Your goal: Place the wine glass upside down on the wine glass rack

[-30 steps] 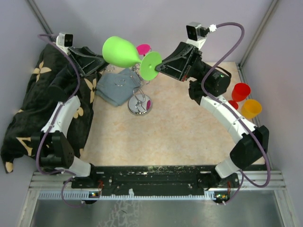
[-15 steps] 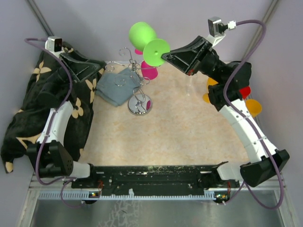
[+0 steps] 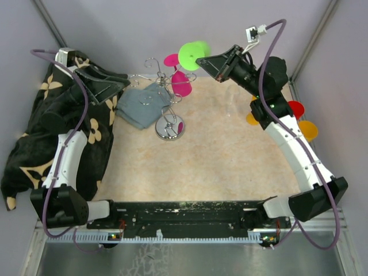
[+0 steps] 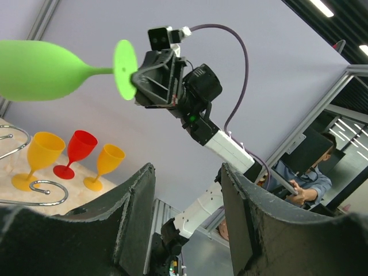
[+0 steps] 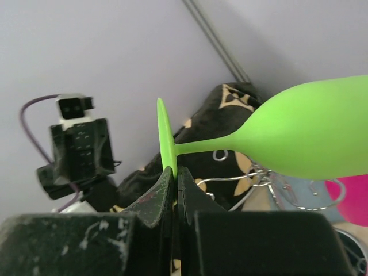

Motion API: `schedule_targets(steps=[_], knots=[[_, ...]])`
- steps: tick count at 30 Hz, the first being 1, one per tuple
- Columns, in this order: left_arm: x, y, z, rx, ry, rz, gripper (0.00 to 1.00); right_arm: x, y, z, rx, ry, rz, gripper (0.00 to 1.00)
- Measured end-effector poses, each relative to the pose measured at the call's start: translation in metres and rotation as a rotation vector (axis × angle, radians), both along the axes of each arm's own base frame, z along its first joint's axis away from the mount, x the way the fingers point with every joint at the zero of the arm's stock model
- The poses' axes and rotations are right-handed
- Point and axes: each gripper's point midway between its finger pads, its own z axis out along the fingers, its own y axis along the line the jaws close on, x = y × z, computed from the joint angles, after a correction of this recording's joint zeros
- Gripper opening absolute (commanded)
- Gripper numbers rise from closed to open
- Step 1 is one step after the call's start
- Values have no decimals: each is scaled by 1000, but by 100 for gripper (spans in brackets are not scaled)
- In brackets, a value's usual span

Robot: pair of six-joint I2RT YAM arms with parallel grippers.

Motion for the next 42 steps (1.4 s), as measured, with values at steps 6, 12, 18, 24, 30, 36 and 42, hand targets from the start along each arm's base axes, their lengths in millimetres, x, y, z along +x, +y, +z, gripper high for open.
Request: schedule_targets(steps=[6, 12, 18, 24, 30, 36, 42], knots=[[-6, -1, -1, 17, -6, 11, 55, 43, -2, -23, -55, 101, -107, 0], [-5, -2, -4, 28, 5, 18, 55, 79, -1, -31, -88, 172, -170, 0], [-6, -2, -5, 39, 6, 22, 55, 102, 2, -52, -119, 251, -191, 0], [-7, -3, -6, 53, 8, 28, 55, 111, 6, -77, -144, 331, -186, 0], [-5, -3, -7, 57, 16, 32, 55, 121, 9, -98, -157, 389, -179, 0], [-2, -3, -11, 65, 26, 36, 54, 119, 14, -110, -168, 431, -143, 0], [0, -3, -12, 69, 27, 43, 55, 115, 18, -121, -173, 460, -108, 0]])
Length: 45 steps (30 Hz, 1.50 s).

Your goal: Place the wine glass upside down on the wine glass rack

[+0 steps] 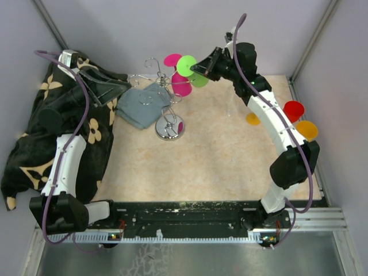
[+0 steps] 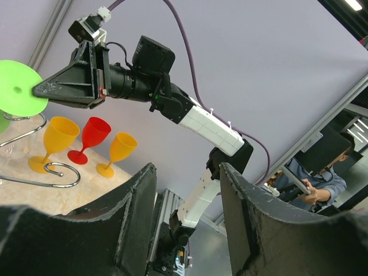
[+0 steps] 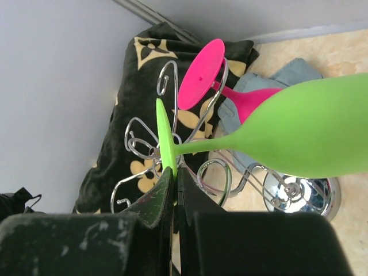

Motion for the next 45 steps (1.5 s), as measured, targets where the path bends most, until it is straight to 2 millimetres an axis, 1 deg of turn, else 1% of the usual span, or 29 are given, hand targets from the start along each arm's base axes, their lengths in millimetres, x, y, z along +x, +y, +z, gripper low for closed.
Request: schedule_targets(steps=[7, 10, 15, 21, 24, 30, 40, 45], knots=[[3, 0, -2, 6, 6, 12, 54, -4, 3, -22, -3, 56, 27, 0], [3, 0, -2, 8, 2, 16, 54, -4, 4, -26, -1, 65, 29, 0], [1, 0, -2, 10, -5, 17, 54, -7, 4, -21, 6, 52, 34, 0], [1, 0, -4, 10, 1, 17, 54, -15, 5, -7, 20, 20, 50, 0], [2, 0, -5, 10, 10, 18, 54, -18, 7, -4, 24, 14, 62, 0], [3, 0, -6, 9, 18, 18, 54, -24, 11, -11, 26, 38, 87, 0], [0, 0, -6, 11, 14, 19, 54, -35, 22, -12, 32, 51, 140, 0], [1, 0, -8, 12, 15, 23, 54, -37, 24, -13, 32, 58, 147, 0]])
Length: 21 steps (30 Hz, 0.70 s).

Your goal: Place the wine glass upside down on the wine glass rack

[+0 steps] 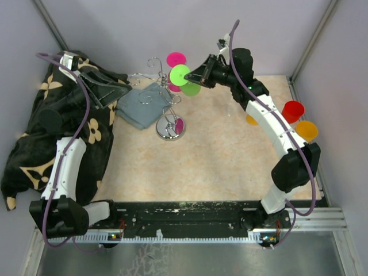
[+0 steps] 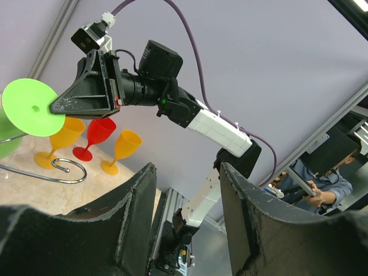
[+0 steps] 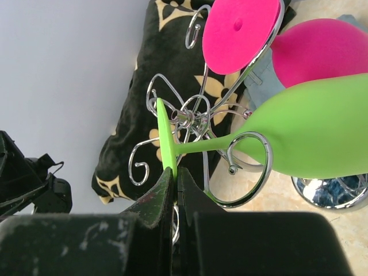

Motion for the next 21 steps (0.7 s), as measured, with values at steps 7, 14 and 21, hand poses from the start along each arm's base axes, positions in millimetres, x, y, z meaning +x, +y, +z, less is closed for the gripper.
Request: schedule_targets(steps=[7, 14, 21], knots=[[0, 0, 0, 1, -2, 1, 54, 0, 0, -10, -10, 26, -1, 0], [0, 0, 0, 1, 0, 1, 54, -6, -4, -15, -13, 39, -12, 0], [0, 0, -1, 1, 2, 1, 54, -10, -17, -6, -8, 20, -52, 0]])
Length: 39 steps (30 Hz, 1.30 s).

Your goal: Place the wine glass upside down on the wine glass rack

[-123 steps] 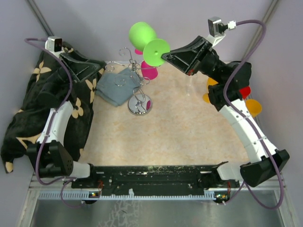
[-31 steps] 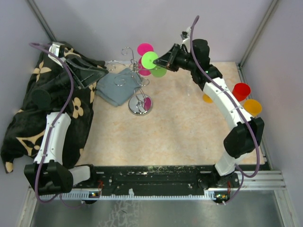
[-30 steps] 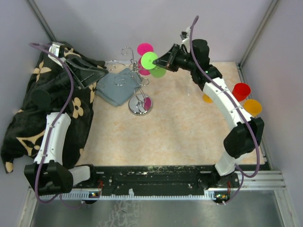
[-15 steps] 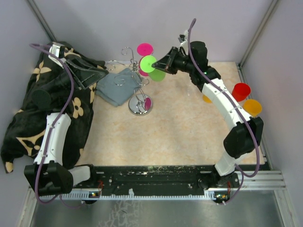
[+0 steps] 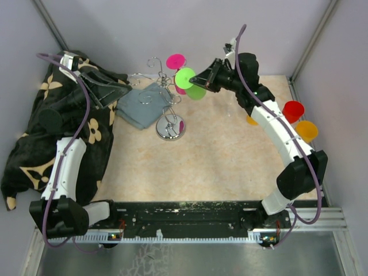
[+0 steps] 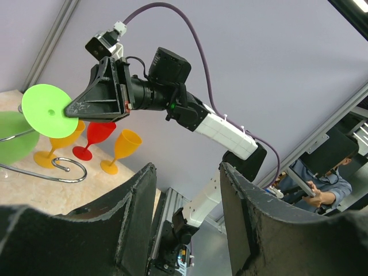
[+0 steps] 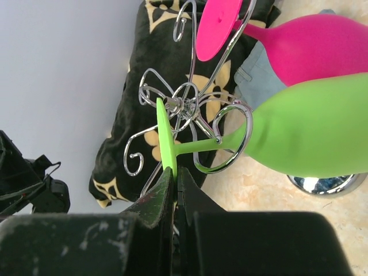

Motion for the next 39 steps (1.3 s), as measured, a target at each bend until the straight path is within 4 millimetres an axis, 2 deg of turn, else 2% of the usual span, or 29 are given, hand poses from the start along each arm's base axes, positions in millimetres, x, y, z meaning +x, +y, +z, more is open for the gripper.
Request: schedule_targets(steps=[5, 17, 30, 37, 39], knots=[[0, 0, -1, 0, 3, 0, 54, 3, -8, 3, 0, -7, -23, 0], [-2, 0, 0, 0, 2, 0, 54, 10, -19, -7, -23, 14, -64, 0], [-3, 0, 1, 0, -1, 0, 54, 22, -36, -4, -19, -5, -124, 0], [-3, 0, -1, 1, 2, 1, 54, 24, -37, -8, -22, -3, -130, 18], [-2, 0, -2, 2, 5, 1, 54, 25, -39, -13, -27, 3, -139, 20]])
